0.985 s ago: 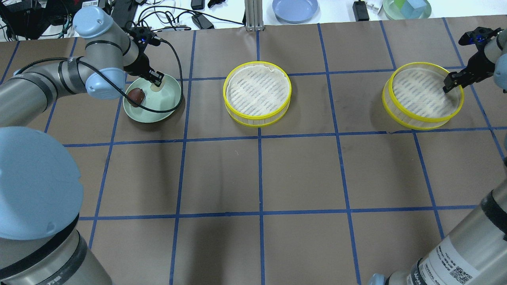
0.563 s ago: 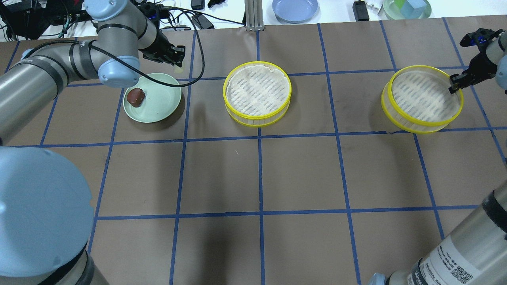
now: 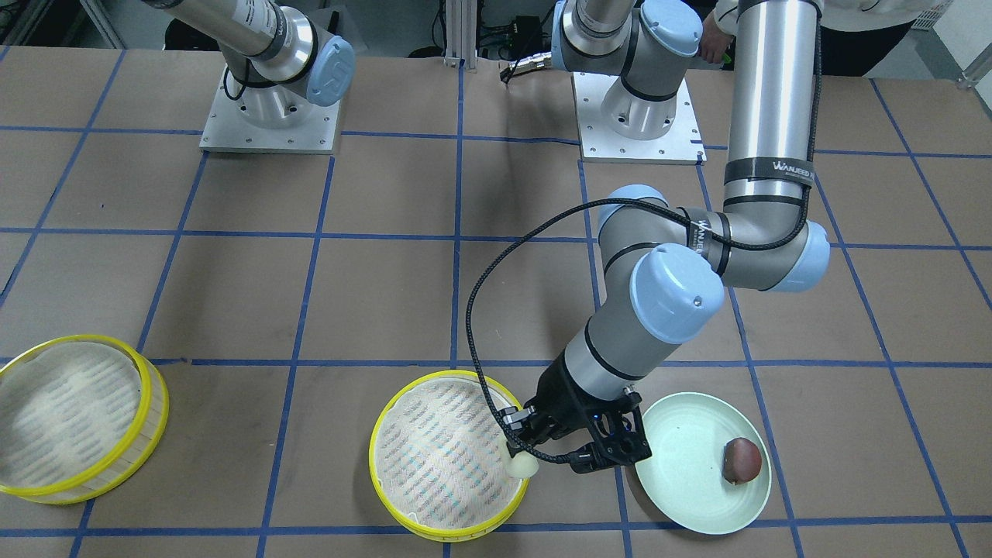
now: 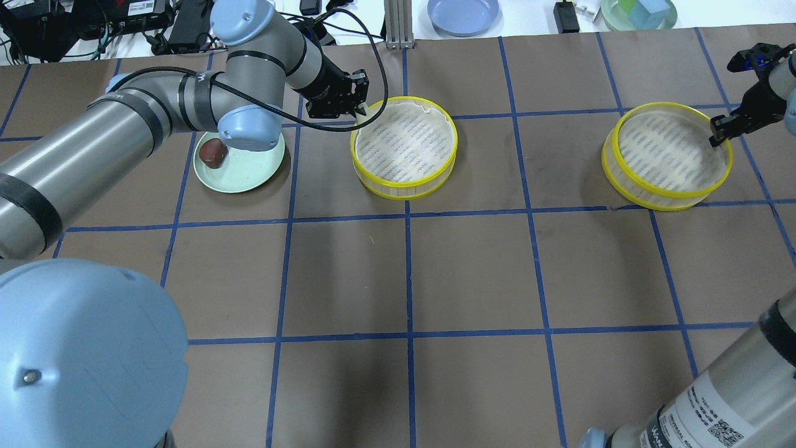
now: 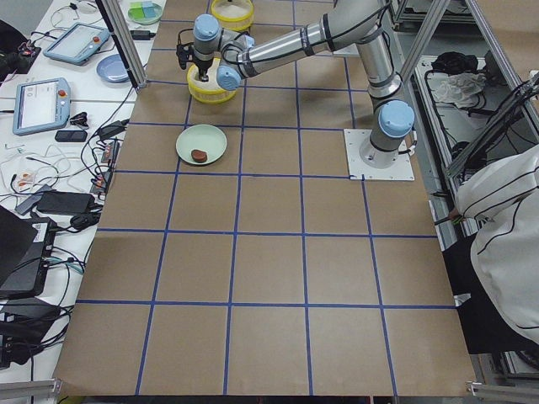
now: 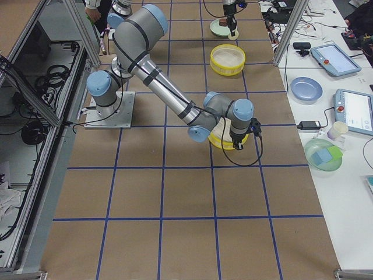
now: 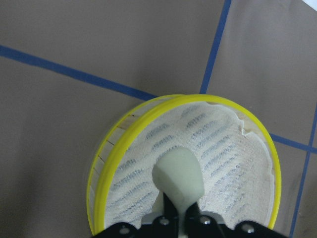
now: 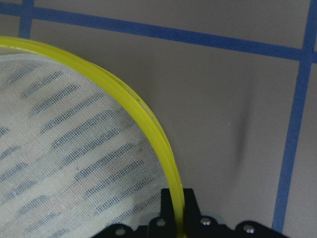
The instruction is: Stack buns with steamer
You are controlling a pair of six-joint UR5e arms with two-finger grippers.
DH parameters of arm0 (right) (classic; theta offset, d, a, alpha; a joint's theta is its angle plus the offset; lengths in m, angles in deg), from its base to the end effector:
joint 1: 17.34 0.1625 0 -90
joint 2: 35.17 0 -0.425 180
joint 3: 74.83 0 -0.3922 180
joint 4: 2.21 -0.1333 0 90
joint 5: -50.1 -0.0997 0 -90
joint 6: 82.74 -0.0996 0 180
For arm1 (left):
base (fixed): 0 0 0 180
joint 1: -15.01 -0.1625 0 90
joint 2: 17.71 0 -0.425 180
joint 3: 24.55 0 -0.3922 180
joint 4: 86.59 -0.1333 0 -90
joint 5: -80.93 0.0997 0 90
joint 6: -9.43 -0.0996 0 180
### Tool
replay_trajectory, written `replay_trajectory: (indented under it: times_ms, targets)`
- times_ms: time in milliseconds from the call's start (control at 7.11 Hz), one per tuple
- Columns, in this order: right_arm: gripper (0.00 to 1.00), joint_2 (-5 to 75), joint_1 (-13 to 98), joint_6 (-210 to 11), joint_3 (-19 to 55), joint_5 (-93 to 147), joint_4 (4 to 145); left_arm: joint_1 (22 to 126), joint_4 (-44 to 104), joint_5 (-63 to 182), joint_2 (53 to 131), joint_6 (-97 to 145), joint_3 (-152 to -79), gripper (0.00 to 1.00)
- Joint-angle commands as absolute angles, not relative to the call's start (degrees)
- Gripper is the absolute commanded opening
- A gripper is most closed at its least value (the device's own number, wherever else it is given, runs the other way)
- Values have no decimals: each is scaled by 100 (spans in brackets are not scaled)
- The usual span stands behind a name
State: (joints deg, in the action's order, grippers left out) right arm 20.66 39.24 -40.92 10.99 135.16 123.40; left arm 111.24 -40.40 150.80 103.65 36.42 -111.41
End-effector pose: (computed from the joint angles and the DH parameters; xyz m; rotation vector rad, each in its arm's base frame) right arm -0.2601 -0.6518 0.2291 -0.2356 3.1177 -0.2039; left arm -0.2412 -0.6657 0.2767 0.4252 -2.6883 0.2189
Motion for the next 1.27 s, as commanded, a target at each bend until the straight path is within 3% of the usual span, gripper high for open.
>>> replay_trajectory:
  times_ms: [0,141,704,1126]
  targets:
    - [1,2361,4196,-4519,1113,13587,12329,11204,-4079,15045,10402,3870,-11410,91]
    - [1,2528,4451,-4886,1113,13805,12164,11204,-4088,15045,10402,3879,-11411,100]
    - [0,3337,5864,-6908,1131,14088,11336,10916,-3756,16460,10025,2399,-11165,100]
    - [0,3356,7340,-9181,1131,14405,11336,10081,-3675,16768,9989,323,-11191,100]
